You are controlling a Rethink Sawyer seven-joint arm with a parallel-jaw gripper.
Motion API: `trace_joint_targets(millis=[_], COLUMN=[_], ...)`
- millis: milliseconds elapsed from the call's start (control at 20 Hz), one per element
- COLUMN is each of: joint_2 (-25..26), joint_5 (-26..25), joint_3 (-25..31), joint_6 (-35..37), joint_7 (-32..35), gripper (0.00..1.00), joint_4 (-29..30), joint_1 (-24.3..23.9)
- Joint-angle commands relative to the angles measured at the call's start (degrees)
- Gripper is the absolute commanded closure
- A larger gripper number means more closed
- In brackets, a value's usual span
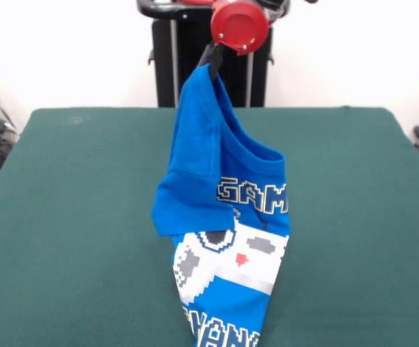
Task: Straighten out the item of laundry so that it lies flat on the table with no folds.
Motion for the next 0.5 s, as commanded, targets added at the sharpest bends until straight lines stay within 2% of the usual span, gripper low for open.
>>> trace_joint_targets(millis=[50,450,500], joint_2=[4.5,4.1,3.8], joint_5=[-1.3,-4.0,-4.4], joint_3=[7.2,6.0,6.5], joint_6=[7.8,8.9,8.0], joint_7=[-11.5,-13.5,-14.0], gripper=[0.0,0.0,1.0], joint_4=[-2.5,-2.3,-2.0], joint_1=[-1.1,-1.0,-1.3])
